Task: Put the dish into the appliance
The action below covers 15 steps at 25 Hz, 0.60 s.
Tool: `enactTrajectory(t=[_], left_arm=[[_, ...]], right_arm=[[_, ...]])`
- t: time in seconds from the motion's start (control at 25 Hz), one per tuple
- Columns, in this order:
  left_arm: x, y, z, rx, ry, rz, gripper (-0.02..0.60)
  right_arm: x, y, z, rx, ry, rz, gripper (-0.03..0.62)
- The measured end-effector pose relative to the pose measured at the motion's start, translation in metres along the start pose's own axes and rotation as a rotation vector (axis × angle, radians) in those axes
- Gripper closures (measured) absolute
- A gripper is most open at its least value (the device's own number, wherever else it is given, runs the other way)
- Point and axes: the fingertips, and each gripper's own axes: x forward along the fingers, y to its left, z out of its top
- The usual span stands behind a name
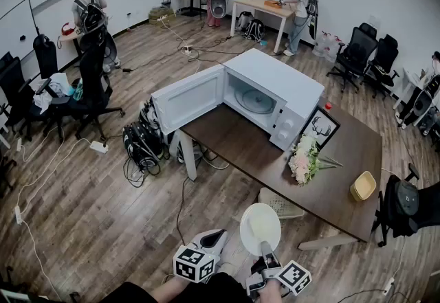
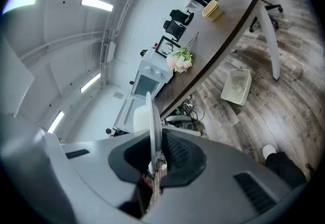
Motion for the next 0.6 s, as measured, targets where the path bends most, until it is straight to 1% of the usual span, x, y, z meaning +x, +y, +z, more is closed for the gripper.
enactTrajectory(t=[0.28, 0.44, 0.6], left_arm=[[-0.019, 0.008, 0.005, 0.008, -0.025, 0.032, 0.572], [-0.022, 0.006, 0.012, 0.011, -0.059, 0.049, 0.572], [-0.019, 0.002, 0.009, 0.002, -0.074, 0.078, 0.572]], right_arm=[[0.004, 0.015, -0.009, -0.036, 0.022, 0.032, 0.556], [0.012, 0.024, -0.004, -0.064, 0.04, 0.067, 0.556], [0.017, 0.028, 0.006, -0.1, 0.061, 0.093, 0.556]])
